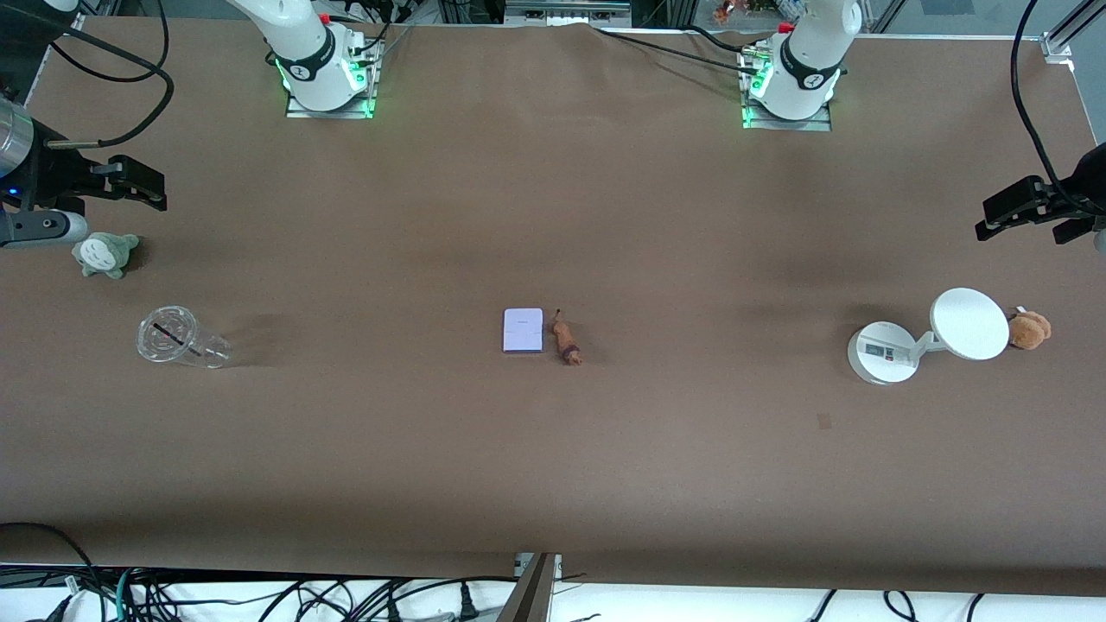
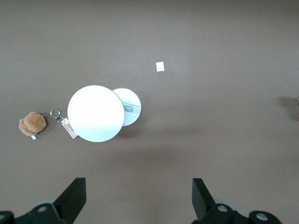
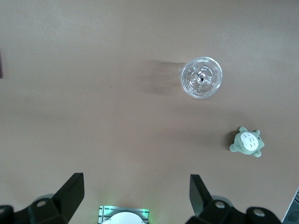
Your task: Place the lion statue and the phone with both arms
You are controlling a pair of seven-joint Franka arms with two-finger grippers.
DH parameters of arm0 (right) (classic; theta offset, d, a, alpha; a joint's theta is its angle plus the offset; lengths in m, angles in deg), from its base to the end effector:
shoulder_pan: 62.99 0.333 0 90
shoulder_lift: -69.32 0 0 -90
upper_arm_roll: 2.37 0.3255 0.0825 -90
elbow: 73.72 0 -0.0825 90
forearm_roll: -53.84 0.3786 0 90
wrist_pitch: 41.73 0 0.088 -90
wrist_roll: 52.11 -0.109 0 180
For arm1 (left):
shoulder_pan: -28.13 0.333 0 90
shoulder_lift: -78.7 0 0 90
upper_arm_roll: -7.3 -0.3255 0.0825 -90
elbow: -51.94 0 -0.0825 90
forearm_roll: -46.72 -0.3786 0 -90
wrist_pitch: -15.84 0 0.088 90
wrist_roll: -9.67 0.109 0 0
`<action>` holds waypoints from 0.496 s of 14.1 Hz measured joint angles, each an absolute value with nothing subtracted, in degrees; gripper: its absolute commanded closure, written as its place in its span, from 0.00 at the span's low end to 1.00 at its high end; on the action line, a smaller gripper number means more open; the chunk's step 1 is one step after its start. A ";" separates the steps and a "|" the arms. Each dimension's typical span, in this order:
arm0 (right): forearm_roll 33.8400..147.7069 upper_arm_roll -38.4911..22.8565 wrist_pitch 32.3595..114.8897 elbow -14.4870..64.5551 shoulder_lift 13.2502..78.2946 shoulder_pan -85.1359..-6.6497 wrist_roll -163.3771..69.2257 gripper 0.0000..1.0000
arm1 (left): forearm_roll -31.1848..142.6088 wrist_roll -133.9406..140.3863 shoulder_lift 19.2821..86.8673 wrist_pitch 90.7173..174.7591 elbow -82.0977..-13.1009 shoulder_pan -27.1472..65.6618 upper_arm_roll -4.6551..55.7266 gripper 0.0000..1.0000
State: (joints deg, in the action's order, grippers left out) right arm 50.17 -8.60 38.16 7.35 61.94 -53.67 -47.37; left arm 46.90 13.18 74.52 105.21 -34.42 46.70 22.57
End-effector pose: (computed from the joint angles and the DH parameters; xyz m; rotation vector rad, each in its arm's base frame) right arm 0.5698 0.0274 0.6178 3.0510 0.1985 -0.2293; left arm 0.5691 0.0384 0.6212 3.1181 -0.0049 -0.0257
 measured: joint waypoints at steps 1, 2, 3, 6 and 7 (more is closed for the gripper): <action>50.17 -8.60 38.16 7.35 61.94 -53.67 -47.37 0.00 | 46.90 13.18 74.52 105.23 -34.42 46.70 22.54 0.00; 50.17 -8.61 38.16 7.35 61.94 -53.68 -47.37 0.00 | 46.90 13.18 74.52 105.24 -34.42 46.72 22.47 0.00; 50.17 -8.60 38.16 7.35 61.94 -53.68 -47.37 0.00 | 46.90 13.18 74.52 105.26 -34.41 46.73 22.44 0.00; 50.17 -8.61 38.16 7.35 61.94 -53.68 -47.37 0.00 | 45.20 13.18 74.51 105.42 -34.38 46.61 22.58 0.00; 50.17 -8.60 38.17 7.35 61.94 -53.68 -47.37 0.00 | 44.69 13.17 74.50 105.50 -34.38 46.60 22.55 0.00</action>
